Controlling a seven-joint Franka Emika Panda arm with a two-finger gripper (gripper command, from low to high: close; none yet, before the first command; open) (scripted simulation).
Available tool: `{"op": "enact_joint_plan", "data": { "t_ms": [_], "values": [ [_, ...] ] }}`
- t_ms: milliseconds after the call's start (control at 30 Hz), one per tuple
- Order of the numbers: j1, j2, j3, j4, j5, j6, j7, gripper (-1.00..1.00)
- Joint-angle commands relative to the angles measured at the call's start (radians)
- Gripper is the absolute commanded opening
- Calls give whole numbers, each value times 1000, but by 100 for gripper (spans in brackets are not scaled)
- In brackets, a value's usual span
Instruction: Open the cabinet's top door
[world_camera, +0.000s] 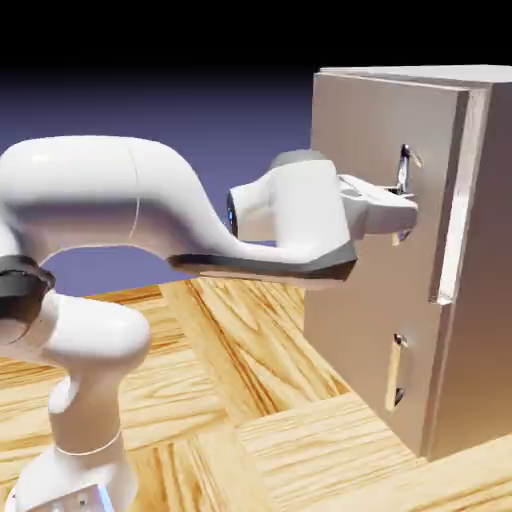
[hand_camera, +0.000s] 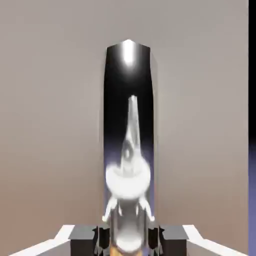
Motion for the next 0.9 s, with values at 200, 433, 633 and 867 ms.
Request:
{"op": "enact_joint_plan", "data": {
  "t_ms": [200, 433, 633, 867],
  "values": [
    [-254, -23, 228, -153, 148, -63, 0, -100],
    [-506, -77, 479, -277, 323, -80, 0, -100],
    [-718, -147, 696, -354, 489, -45, -1, -100],
    [-971, -249, 932, -407, 673, 70, 2, -100]
  ]
}}
